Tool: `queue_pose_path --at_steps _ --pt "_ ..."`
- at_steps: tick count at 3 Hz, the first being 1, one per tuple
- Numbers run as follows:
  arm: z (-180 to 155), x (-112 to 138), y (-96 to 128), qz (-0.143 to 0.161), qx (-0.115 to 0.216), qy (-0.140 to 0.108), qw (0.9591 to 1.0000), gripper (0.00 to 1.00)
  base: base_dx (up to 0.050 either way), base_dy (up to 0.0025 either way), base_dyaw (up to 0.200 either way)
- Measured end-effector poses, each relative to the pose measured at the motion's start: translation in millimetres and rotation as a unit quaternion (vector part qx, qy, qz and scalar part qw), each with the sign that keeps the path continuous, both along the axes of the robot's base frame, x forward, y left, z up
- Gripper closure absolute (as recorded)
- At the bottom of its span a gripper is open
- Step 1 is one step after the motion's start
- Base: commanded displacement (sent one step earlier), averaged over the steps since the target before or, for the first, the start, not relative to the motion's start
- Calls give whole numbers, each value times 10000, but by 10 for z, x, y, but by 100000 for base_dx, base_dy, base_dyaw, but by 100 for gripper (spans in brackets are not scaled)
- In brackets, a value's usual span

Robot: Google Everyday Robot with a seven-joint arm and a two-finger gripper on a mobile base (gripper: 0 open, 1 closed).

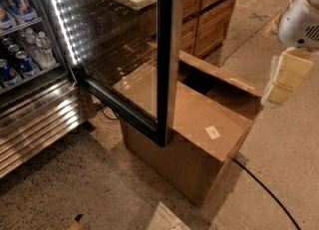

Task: Close right fridge door

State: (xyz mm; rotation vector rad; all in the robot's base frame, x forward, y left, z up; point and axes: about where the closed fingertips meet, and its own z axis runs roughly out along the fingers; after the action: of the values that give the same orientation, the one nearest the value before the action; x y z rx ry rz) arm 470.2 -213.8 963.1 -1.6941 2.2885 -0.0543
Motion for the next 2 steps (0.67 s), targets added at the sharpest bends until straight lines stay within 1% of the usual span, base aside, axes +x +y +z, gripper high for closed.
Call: queue_pose_path --at_steps 1,2 --pt "214 355 45 -79 -189 -146 9997 0 0 0 0" --pt "196 389 60 -70 -169 -166 9997 0 0 0 0"
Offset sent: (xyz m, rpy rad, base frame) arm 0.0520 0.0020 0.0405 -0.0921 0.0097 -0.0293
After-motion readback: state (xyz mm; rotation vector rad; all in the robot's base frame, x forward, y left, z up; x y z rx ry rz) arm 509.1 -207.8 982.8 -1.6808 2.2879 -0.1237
